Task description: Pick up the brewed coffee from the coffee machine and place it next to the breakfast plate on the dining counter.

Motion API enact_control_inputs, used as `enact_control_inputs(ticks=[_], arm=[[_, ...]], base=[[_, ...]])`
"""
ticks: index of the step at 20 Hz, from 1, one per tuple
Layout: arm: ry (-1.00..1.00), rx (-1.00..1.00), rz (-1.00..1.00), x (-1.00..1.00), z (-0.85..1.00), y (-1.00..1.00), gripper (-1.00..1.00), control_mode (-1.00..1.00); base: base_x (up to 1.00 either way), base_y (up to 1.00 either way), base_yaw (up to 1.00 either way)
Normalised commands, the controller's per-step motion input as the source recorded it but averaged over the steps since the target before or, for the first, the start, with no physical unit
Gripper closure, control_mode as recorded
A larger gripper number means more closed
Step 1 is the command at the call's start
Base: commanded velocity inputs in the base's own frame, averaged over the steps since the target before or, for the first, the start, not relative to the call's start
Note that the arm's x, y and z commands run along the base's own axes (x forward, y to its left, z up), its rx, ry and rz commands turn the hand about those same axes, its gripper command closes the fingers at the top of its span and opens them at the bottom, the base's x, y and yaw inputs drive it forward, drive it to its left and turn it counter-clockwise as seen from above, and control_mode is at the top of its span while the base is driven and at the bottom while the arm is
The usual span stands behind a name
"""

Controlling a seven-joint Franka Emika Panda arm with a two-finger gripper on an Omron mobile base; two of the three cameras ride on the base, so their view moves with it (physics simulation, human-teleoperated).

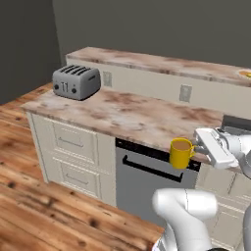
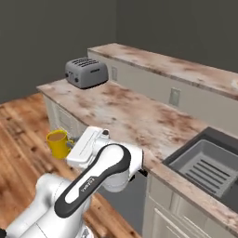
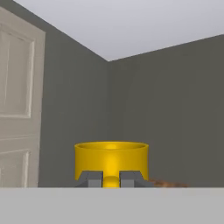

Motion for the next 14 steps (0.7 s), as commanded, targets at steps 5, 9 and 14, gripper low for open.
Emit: enact_control_inputs(ticks=[5,9,14], arm=[[0.0,0.0,0.0,0.0,0.0,0.0,1.0,1.0],[0.0,0.0,0.0,0.0,0.0,0.0,1.0,1.0],[0.0,0.0,0.0,0.0,0.0,0.0,1.0,1.0]], base=[[0.74,1.0,0.37],[0.98,1.0,0.29],[1.0,1.0,0.22]])
